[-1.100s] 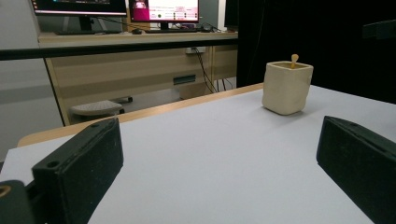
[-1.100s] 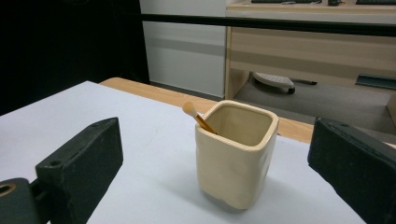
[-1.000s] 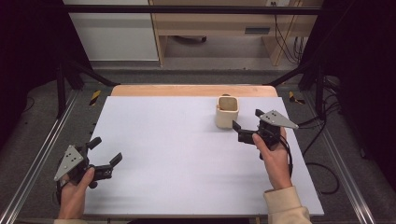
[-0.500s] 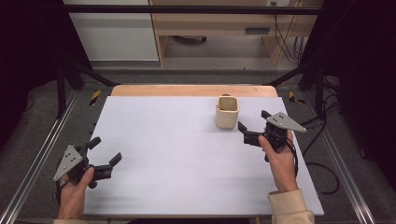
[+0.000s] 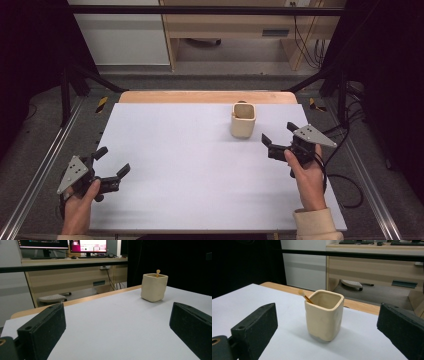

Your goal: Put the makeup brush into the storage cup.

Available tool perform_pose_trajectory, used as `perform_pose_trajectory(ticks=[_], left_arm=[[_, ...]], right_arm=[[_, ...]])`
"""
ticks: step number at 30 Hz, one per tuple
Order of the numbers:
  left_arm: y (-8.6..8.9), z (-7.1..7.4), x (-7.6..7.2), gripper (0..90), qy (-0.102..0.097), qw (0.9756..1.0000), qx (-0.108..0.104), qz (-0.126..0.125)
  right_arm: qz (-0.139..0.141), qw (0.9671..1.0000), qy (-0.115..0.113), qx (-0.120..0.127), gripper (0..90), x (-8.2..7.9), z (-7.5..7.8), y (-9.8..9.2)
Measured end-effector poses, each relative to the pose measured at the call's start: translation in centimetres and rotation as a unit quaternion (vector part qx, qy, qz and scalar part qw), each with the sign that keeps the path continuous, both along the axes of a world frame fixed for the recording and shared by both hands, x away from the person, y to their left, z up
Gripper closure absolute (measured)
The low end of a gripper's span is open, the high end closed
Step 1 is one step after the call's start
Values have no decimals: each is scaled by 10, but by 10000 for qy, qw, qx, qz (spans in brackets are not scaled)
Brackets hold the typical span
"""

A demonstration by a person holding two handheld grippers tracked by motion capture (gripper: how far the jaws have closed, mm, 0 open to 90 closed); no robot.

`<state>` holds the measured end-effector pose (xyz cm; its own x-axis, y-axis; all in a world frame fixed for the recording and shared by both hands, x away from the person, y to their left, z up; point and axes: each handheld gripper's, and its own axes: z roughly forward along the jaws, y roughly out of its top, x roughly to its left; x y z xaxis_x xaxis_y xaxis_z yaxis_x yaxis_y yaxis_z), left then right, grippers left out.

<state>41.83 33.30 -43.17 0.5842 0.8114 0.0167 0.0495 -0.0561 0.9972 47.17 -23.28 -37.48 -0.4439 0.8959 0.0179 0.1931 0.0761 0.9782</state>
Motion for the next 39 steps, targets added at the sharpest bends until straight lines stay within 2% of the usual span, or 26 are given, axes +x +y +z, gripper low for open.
perform_pose_trajectory(ticks=[17, 26, 35, 39], left_arm=[[1, 0, 0, 0, -23, 10000, 26, -28], [0, 0, 0, 0, -15, 10000, 35, -23], [1, 0, 0, 0, -17, 10000, 39, -14], [2, 0, 0, 0, -20, 10000, 38, -9]], right_arm=[[-123, 9999, 34, -84, 35, -11, -9, -17], [-205, 9997, -21, -115, 37, -18, -14, -29], [-229, 9995, -83, -200, 40, -23, -20, -31], [-262, 9990, -182, -306, 42, -26, -25, -31]])
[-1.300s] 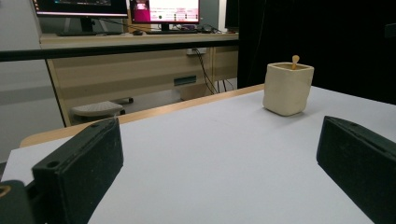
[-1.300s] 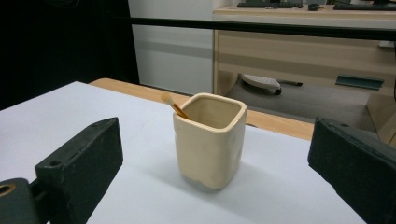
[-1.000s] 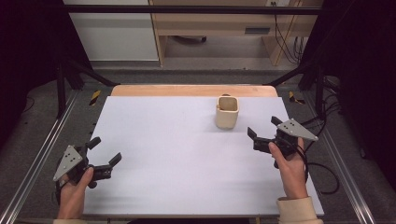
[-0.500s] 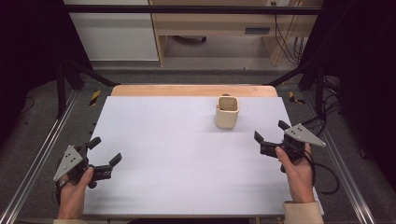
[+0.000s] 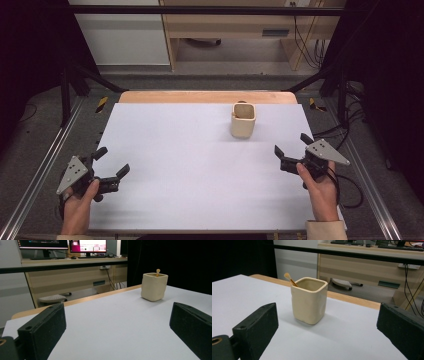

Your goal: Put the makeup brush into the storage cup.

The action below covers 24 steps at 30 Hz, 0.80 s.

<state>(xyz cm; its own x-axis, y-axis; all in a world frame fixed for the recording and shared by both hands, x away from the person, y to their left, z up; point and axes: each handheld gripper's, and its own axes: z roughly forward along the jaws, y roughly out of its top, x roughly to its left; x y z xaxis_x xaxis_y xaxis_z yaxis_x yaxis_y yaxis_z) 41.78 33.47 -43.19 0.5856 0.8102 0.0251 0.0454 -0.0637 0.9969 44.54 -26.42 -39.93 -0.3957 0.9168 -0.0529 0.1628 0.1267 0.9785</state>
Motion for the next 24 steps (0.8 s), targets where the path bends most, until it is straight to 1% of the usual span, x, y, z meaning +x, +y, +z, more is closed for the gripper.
perform_pose_trajectory(ticks=[2, 5, 12, 20, 22, 24], left_arm=[[0, 0, 0, 0, -1, 10000, 0, 1], [0, 0, 0, 0, 0, 10000, 2, -4], [0, 0, 0, 0, 2, 10000, 11, -8], [-1, 0, 0, 0, 6, 10000, 19, -24], [-2, 0, 0, 0, 8, 10000, 28, -37], [-2, -1, 0, 0, 15, 10000, 27, -44]], right_arm=[[-11, 10000, 23, 16, 43, -1, -1, 0], [-16, 10000, -21, -36, 44, -5, -4, -2], [6, 10000, -65, -60, 42, -9, -7, -3], [158, 9998, -86, -88, 59, -13, -12, -3], [205, 9996, -153, -88, 54, -14, -13, -2], [244, 9995, -162, -104, 50, -15, -15, -2]])
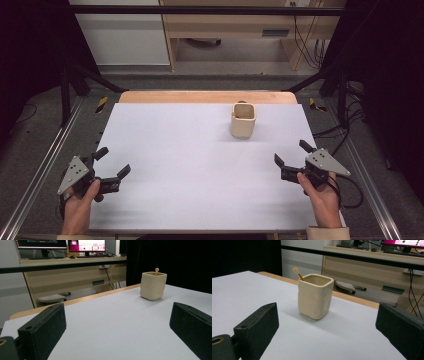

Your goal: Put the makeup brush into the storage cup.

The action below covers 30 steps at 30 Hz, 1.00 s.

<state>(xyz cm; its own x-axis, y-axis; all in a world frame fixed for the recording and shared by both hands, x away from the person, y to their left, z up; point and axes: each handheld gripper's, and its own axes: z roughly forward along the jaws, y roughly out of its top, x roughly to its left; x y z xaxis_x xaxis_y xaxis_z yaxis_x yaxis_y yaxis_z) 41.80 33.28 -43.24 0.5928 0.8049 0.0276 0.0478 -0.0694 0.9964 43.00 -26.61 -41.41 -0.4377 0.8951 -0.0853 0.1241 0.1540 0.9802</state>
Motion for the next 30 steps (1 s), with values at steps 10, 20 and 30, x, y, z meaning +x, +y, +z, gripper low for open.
perform_pose_trajectory(ticks=[10, 20, 30], left_arm=[[-2, -1, 1, 0, 30, 10000, 41, -69], [-5, -2, 1, 0, 27, 9998, 157, -144], [-9, -5, 3, 0, 156, 9994, 256, -173]], right_arm=[[270, 9995, 14, -163, 49, -7, -13, 3], [404, 9984, 52, -387, 55, -15, -25, 4], [571, 9977, -15, -375, 50, -23, -35, 2]])
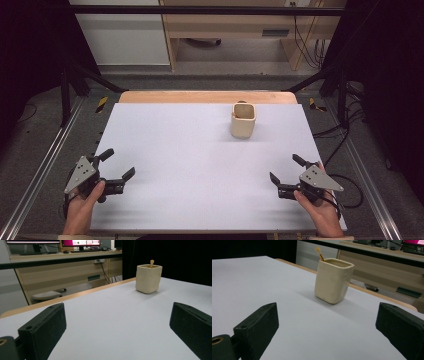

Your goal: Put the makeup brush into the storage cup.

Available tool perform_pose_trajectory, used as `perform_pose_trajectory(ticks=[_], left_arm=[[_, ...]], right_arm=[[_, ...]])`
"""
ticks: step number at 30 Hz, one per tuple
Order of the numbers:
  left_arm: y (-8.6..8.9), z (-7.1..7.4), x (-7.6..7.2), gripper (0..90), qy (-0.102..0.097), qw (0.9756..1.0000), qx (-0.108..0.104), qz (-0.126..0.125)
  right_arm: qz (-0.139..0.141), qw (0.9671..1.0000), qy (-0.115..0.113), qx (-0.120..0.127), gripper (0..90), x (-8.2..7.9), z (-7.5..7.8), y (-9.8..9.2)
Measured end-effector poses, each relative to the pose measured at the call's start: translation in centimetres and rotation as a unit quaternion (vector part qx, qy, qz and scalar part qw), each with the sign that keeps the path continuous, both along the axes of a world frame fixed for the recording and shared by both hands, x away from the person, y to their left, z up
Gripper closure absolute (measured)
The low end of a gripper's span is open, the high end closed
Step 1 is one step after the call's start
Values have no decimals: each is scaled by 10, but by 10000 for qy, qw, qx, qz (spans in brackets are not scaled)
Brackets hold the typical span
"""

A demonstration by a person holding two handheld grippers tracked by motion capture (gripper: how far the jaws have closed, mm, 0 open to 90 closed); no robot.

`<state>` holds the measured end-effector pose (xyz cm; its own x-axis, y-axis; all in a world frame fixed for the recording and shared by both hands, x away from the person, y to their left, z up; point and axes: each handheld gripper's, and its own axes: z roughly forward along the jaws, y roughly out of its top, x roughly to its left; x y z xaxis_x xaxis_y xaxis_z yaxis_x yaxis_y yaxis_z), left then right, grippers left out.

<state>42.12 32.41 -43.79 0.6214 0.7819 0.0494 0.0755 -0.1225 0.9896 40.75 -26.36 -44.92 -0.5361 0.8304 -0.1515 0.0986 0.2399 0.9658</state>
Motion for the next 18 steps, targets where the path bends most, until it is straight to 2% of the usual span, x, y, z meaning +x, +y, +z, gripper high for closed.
perform_pose_trajectory(ticks=[10, 14, 18], left_arm=[[-1, -3, 1, 0, 79, 9998, 96, 140], [-1, -1, -8, 0, 82, 9998, 71, 190], [-1, 4, -16, 0, -25, 9998, 45, 181]], right_arm=[[182, 9996, 41, 229, 51, 1, -9, 4], [105, 9994, 65, 319, 58, 7, -12, 6], [-2, 9991, 17, 417, 60, 11, -11, 5]])
